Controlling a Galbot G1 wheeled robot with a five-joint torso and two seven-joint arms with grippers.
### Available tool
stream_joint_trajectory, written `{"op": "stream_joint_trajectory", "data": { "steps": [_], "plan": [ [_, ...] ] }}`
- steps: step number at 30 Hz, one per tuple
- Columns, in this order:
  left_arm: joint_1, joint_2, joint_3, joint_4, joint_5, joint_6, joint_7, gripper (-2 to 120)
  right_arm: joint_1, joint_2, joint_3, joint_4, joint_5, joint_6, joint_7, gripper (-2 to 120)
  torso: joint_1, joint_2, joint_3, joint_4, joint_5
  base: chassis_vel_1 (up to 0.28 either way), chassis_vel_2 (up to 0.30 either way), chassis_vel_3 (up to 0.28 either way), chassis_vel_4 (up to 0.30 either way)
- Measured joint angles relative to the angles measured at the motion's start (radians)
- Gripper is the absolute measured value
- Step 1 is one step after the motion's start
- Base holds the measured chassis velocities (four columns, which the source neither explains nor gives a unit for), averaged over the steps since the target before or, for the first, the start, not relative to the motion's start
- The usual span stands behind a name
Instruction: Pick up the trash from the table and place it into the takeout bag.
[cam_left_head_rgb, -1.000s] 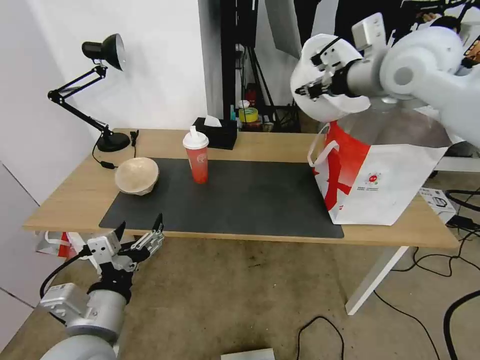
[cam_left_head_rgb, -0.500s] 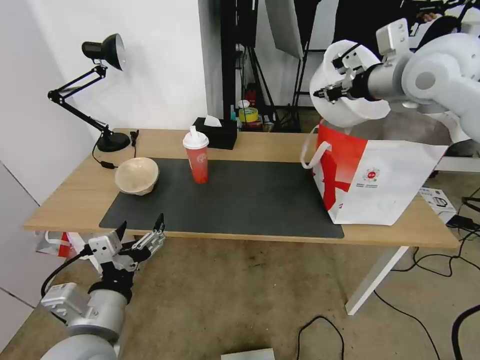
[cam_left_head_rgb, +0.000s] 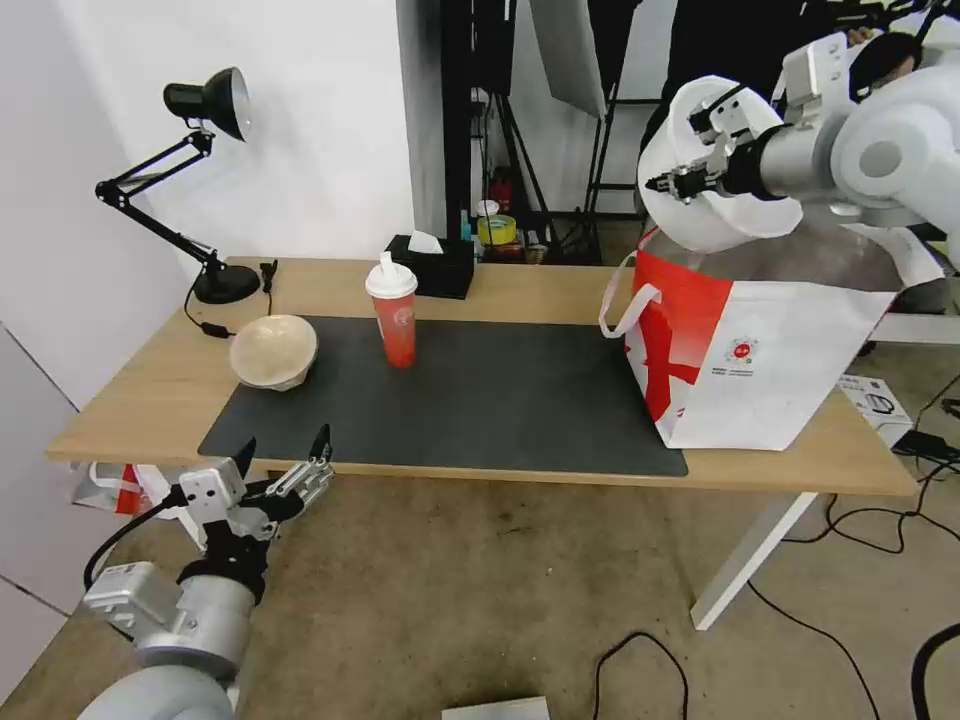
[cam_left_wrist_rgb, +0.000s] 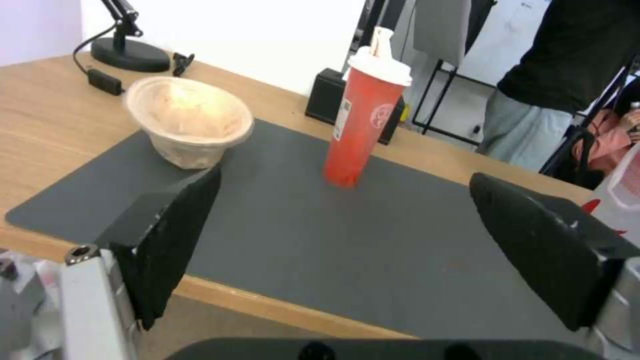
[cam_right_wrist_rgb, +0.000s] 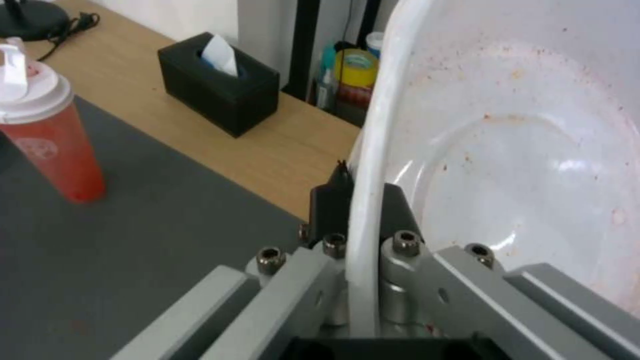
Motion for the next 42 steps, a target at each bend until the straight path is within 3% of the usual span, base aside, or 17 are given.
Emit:
{"op": "stream_joint_trajectory", "data": {
  "steps": [10,28,42],
  "plan": [
    [-0.005,0.003,0.004,0.0,0.0,0.001,-0.001,100,-0.042,-0.048,0.043,0.026,-0.001,0.0,0.0,0,0.0,0.0,0.0,-0.0002,0.0,0.0,0.0,0.0,0.0],
    [0.0,0.005,0.001,0.0,0.0,0.001,-0.002,100,-0.294,-0.091,0.229,0.083,-0.039,0.0,0.012,0,0.0,0.0,0.0,-0.0001,0.0,0.0,0.0,0.0,0.0],
    [-0.001,0.0,0.003,0.0,0.0,0.001,-0.003,100,-0.323,-0.079,0.242,0.073,-0.057,0.0,-0.001,0,0.0,0.0,0.0,-0.0001,-0.0001,0.0,0.0,0.0,0.0]
  ]
}}
